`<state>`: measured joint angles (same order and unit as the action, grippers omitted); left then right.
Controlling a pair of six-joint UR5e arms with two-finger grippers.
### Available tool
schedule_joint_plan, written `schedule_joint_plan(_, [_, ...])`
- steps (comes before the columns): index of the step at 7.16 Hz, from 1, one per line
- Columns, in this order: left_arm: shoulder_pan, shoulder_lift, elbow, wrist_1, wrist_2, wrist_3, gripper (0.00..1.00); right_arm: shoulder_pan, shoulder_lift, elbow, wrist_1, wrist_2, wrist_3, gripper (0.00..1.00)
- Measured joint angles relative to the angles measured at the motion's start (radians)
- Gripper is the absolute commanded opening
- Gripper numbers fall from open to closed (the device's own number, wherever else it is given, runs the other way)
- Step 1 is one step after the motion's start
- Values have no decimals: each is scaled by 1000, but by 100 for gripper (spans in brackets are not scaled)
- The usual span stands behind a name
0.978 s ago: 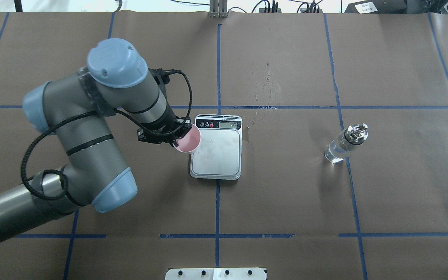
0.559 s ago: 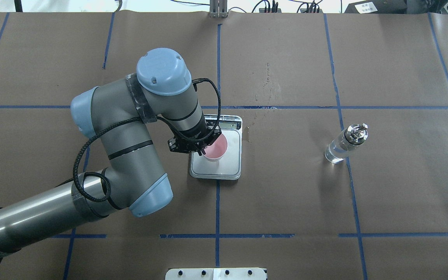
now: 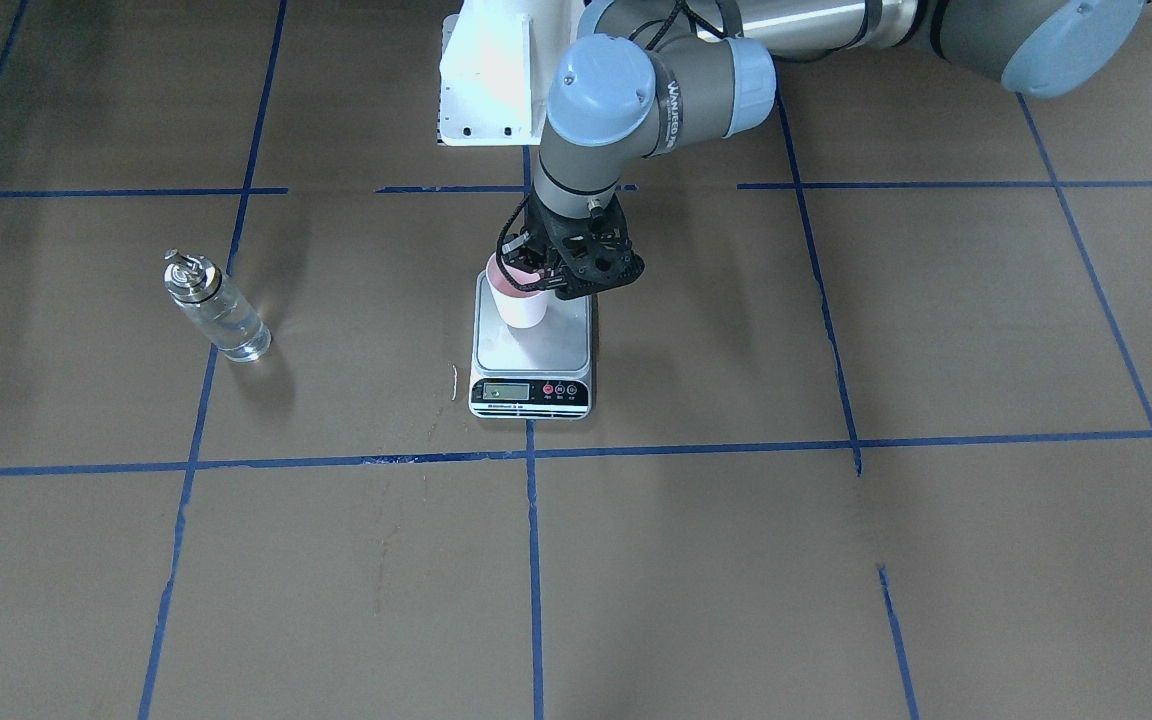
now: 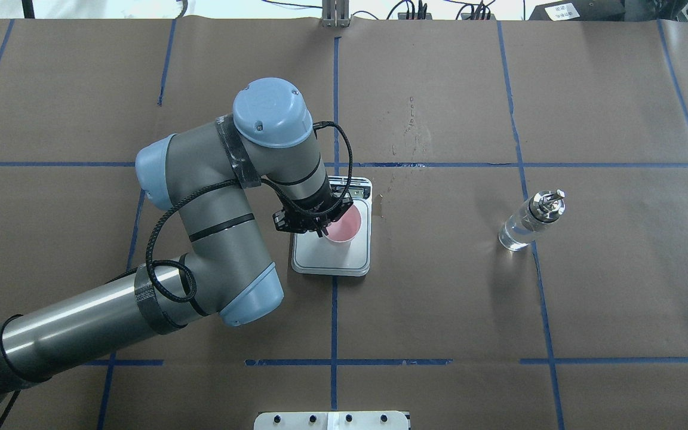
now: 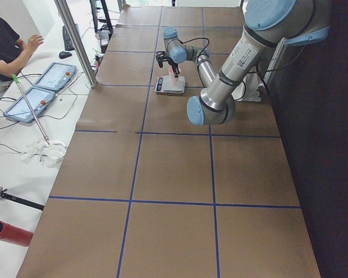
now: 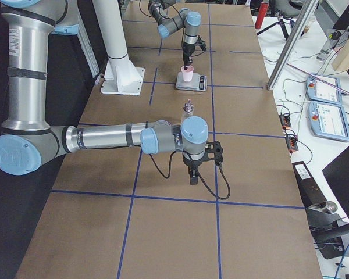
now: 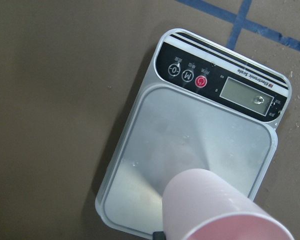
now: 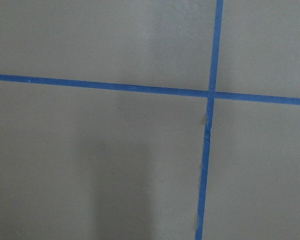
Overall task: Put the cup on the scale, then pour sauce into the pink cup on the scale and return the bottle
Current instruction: 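Release the pink cup on the scale and lift the left gripper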
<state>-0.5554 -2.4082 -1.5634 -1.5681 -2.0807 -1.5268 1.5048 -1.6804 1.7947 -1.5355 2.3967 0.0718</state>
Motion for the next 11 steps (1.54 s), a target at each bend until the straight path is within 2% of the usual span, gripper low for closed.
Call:
schedule_joint_plan(2, [0,1,10,-2,4,0,0,0,-4,0,0,1,-1,100])
schedule_joint_plan(3, [0,1,10,-1,5,0,17,0,-5,0,0,1,-1,100])
schedule_joint_plan(4, [0,2,9,0,5,0,50,0,-6,1,0,1,-1,100])
schedule_joint_plan(5, [0,5,7,-1,5,0,62,0,-7,2,0,2,-1,100])
schedule_joint_plan(6, [-1,12,0,-2,3,0,91,0,-8,2,9,3,-2,100])
schedule_joint_plan(7, [-3,25,-22,-3,3,0,100,-3,-11,3,28,7,-3,100])
schedule_joint_plan(9, [-19,91,-171,-1,4,1,100,-21,-18,15,63,64,13,100])
schedule_joint_plan(11, [-34,171,-332,-2,8,2,100,-74,-25,108,95,100,150,100])
